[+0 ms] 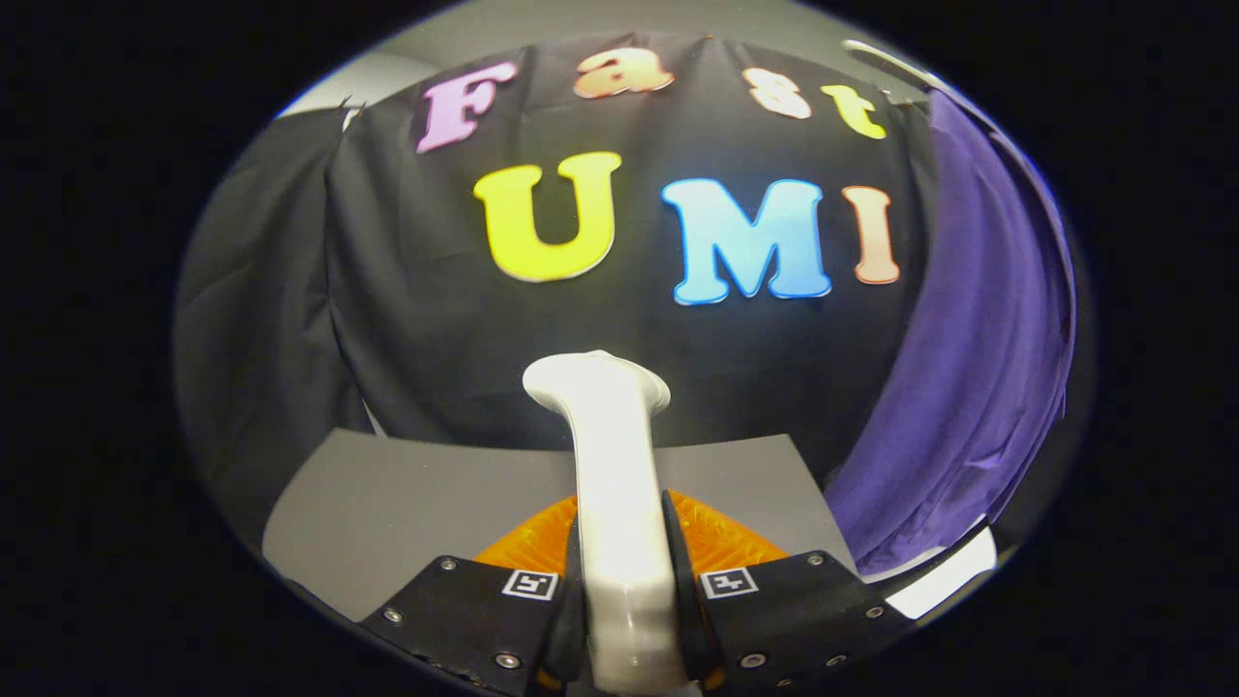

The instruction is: Iron the clothes twice with a garment steamer, once on the left side and once on the right side.

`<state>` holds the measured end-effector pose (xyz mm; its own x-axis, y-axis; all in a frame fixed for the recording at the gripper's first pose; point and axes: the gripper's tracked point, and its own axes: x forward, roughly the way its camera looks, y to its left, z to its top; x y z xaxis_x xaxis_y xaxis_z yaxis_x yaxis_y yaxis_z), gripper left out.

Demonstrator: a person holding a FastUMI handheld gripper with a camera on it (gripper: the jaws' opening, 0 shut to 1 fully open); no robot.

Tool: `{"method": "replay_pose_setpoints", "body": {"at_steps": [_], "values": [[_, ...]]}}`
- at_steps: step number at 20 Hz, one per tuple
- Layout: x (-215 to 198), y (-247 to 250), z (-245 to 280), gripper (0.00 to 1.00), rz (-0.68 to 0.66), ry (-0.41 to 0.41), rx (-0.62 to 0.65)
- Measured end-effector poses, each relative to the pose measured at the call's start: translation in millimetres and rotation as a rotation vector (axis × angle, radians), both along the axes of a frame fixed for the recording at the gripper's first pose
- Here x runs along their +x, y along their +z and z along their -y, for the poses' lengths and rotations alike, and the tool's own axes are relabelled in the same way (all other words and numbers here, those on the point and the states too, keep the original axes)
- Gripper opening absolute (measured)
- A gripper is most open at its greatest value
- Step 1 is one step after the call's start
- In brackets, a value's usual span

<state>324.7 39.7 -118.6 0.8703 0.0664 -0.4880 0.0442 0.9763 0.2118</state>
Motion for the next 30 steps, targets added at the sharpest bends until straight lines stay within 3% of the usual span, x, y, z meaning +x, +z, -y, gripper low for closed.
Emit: {"method": "replay_pose_setpoints", "body": {"at_steps": [3, 9, 15, 30], "values": [[-21, 25, 35, 0.39, 0.103, -0.038, -0.027], [-61, 55, 85, 0.39, 0.179, -0.111, -0.099], [-99, 108, 124, 0.39, 0.313, -0.164, -0.067], [-182, 178, 229, 0.39, 0.43, -0.203, -0.099]]}}
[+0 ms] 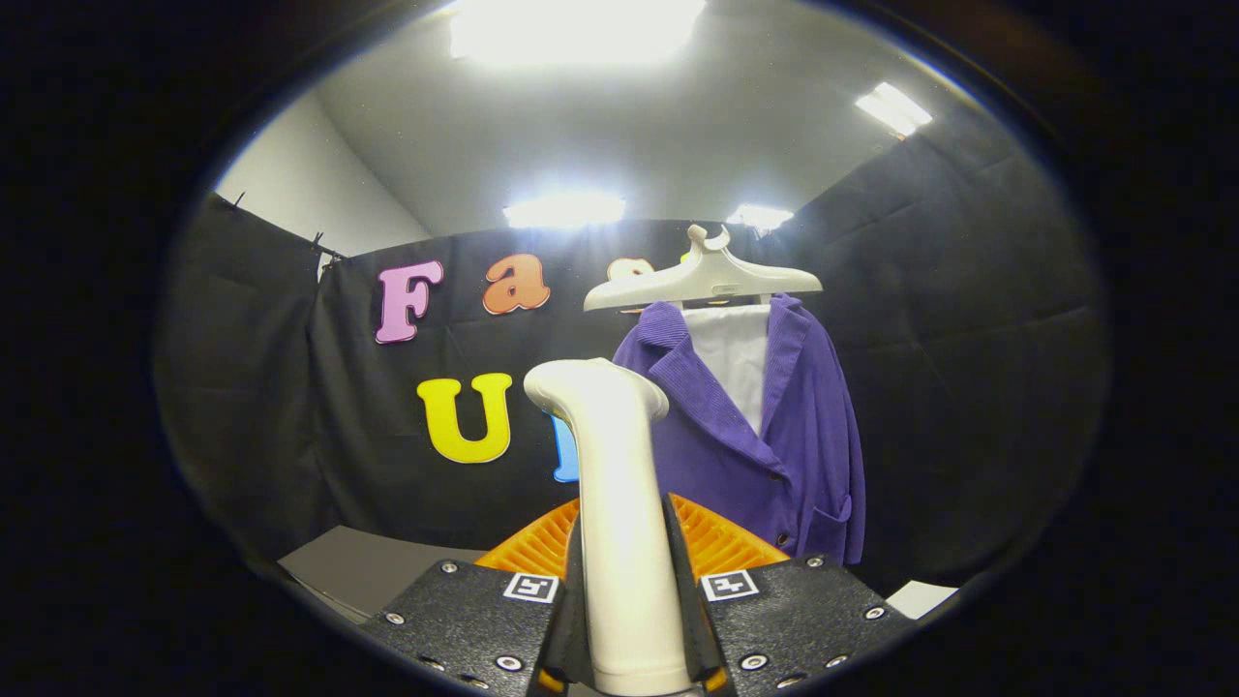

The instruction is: Iron the clothes twice with a garment steamer, once on the left side and once on the right side.

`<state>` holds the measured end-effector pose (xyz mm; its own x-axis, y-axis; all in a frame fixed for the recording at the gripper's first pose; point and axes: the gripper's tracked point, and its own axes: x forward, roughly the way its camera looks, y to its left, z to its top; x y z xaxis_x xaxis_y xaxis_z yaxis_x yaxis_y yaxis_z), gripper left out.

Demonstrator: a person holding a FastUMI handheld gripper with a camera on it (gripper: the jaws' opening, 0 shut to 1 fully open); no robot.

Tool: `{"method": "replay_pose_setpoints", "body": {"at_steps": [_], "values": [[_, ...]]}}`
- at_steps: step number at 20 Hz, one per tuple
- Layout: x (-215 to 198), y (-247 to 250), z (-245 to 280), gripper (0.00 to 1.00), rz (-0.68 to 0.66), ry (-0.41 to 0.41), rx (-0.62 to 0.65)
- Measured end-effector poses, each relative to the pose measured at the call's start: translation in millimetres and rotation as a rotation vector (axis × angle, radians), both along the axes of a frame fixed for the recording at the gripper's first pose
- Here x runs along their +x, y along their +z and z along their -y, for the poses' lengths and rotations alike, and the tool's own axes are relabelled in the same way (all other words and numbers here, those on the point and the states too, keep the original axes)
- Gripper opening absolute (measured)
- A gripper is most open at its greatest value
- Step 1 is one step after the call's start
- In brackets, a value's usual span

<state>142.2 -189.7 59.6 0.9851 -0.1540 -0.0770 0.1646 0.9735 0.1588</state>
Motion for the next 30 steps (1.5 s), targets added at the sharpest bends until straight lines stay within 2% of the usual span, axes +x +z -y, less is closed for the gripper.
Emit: {"method": "replay_pose_setpoints", "body": {"at_steps": [5, 12, 18, 23, 26, 30], "values": [[-12, 7, 53, 0.39, 0.008, -0.043, -0.01], [0, 4, 110, 0.39, 0.017, -0.168, 0.022], [47, 7, 93, 0.39, 0.019, -0.143, -0.045], [83, -10, 75, 0.39, 0.012, -0.151, -0.103], [96, -14, 78, 0.39, 0.022, -0.157, -0.149], [106, -34, 81, 0.39, 0.007, -0.142, -0.14]]}}
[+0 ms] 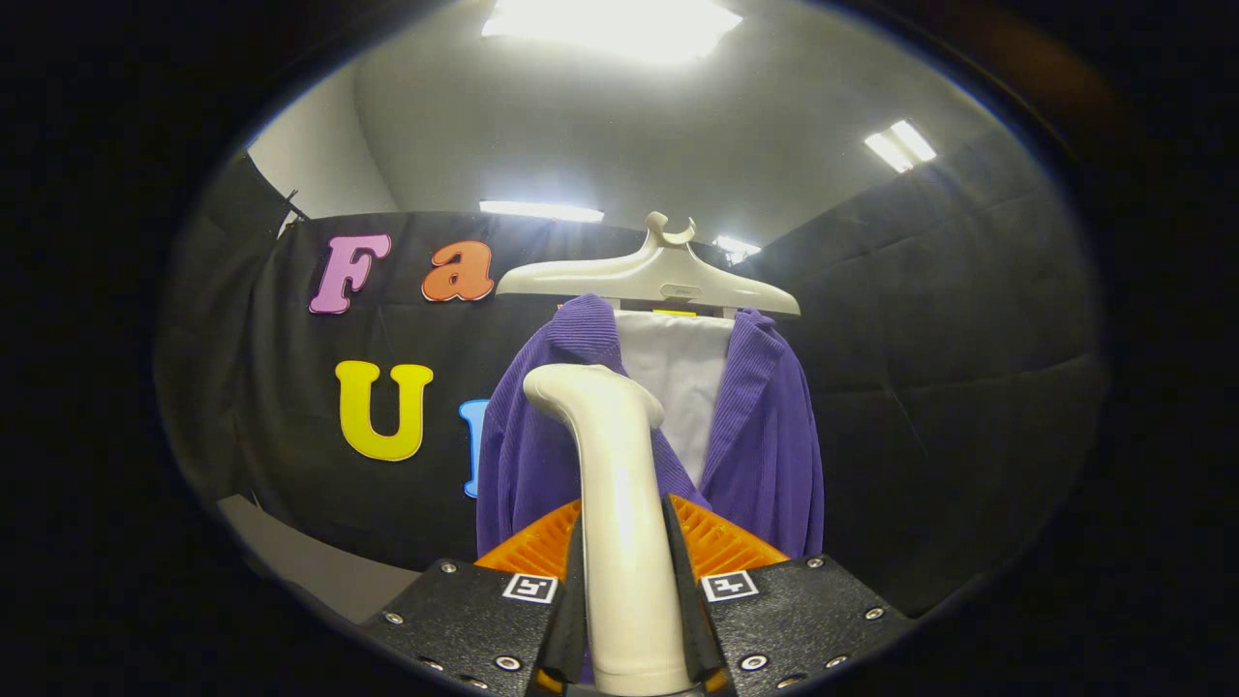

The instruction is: Iron the clothes twice with a garment steamer, once on the left side and once on the right side.

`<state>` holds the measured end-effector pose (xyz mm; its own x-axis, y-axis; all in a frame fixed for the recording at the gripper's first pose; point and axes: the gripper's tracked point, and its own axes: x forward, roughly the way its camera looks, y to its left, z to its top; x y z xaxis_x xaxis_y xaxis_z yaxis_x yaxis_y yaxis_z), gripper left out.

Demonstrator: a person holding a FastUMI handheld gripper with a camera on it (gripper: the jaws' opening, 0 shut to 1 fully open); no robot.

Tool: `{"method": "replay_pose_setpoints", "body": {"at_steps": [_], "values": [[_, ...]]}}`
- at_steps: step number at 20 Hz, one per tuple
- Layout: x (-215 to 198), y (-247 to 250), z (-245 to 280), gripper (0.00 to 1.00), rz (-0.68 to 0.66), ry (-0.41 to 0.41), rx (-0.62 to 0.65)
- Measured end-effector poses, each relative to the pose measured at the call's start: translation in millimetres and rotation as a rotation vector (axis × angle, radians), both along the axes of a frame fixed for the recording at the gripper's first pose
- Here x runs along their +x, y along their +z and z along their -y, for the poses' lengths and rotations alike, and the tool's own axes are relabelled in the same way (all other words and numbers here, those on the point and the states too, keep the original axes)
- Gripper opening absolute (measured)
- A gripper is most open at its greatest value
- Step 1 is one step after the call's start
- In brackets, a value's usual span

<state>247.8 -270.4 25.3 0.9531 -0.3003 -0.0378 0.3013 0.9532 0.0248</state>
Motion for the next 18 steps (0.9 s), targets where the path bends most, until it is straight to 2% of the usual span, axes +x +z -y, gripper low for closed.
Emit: {"method": "replay_pose_setpoints", "body": {"at_steps": [14, 18], "values": [[-26, -104, -15, 0.39, -0.181, 0.022, -0.054], [-34, -131, -18, 0.39, -0.199, 0.012, -0.018]]}}
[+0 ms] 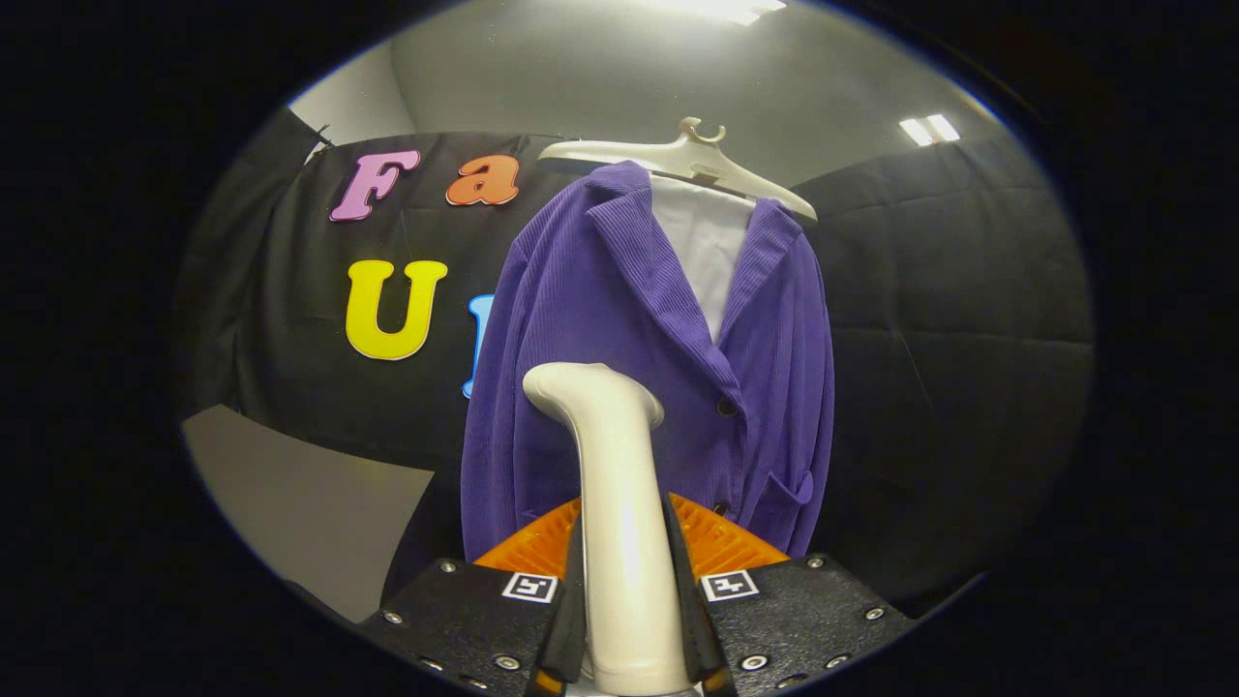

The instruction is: Iron the clothes twice with a garment steamer, once on the left side and once on the right side.

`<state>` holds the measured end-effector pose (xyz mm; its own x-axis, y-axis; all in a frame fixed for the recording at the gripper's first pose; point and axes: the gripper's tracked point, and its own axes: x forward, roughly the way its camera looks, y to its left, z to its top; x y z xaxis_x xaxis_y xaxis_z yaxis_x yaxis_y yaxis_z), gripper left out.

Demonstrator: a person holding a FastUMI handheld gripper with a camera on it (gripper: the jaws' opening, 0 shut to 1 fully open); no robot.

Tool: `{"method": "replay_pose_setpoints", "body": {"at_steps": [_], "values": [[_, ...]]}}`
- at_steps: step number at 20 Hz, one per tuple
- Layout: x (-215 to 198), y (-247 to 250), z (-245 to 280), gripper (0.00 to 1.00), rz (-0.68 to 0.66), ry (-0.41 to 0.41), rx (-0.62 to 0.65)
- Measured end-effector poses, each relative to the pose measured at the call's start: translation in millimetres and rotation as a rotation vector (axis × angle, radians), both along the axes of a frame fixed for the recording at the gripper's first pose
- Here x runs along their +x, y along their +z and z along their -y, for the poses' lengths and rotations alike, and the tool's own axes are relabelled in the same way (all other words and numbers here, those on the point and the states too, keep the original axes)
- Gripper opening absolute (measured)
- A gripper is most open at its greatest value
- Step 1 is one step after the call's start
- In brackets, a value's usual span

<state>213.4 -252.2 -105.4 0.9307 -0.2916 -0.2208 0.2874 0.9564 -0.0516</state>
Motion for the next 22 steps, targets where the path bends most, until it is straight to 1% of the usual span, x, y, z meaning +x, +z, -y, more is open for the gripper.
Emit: {"method": "replay_pose_setpoints", "body": {"at_steps": [5, 8, 15, 22], "values": [[-7, -27, 2, 0.39, -0.001, -0.039, 0.003], [-15, -55, 5, 0.4, -0.031, -0.064, 0.014], [-39, -122, -2, 0.39, -0.11, -0.082, 0.063], [-52, -151, -8, 0.4, -0.152, -0.106, 0.096]]}}
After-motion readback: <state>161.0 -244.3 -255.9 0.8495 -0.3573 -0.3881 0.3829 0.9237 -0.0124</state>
